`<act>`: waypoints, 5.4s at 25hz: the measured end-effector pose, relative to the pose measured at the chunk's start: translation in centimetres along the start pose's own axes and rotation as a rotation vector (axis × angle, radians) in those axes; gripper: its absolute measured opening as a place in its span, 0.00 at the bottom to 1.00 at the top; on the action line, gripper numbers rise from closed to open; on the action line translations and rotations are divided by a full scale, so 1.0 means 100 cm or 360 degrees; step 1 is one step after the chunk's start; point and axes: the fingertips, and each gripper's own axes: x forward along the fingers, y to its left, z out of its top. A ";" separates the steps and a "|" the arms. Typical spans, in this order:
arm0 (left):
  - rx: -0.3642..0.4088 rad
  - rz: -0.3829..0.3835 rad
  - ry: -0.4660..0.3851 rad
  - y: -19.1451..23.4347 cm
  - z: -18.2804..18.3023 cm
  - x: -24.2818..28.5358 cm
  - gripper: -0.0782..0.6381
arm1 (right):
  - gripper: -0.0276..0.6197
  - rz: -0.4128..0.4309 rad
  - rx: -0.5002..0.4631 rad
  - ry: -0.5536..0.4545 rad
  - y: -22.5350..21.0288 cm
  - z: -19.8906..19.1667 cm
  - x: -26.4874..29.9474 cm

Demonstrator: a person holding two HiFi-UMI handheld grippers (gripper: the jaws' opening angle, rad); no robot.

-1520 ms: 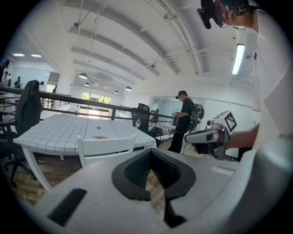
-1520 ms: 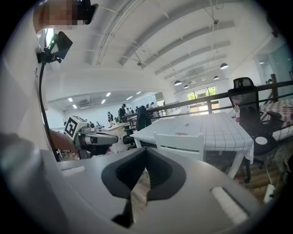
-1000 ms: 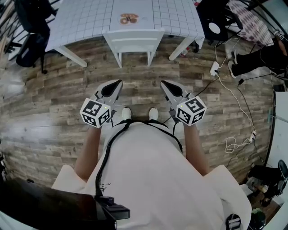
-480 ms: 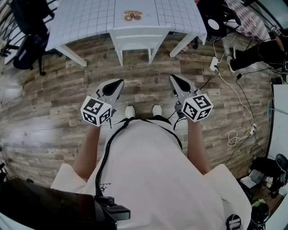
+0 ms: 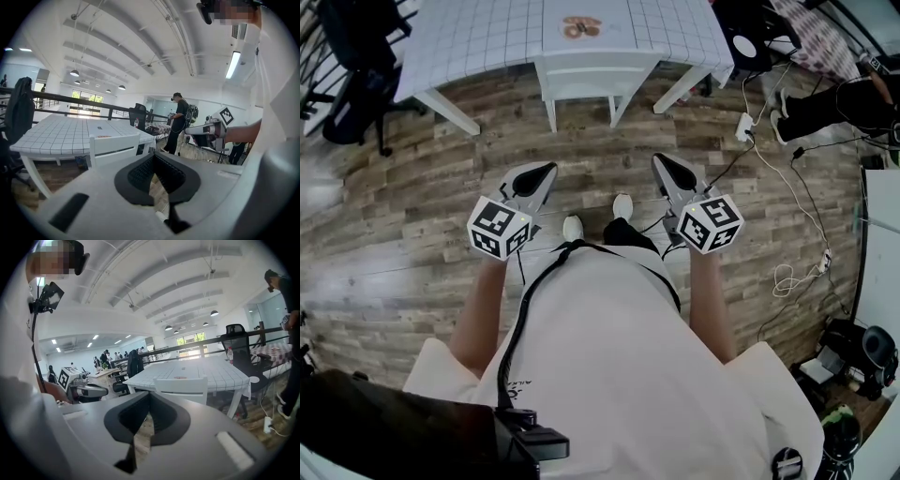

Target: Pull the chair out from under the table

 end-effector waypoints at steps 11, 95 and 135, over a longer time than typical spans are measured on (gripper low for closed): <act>-0.0024 0.0050 0.0014 0.018 0.007 0.025 0.12 | 0.05 0.0068 0.0000 0.0000 -0.025 0.015 0.025; 0.1210 -0.0037 0.1203 0.283 0.028 0.274 0.41 | 0.33 0.0452 -0.1308 0.0910 -0.263 0.040 0.290; 0.1431 -0.0278 0.1708 0.308 -0.032 0.290 0.24 | 0.18 0.0695 -0.1729 0.1444 -0.287 -0.024 0.322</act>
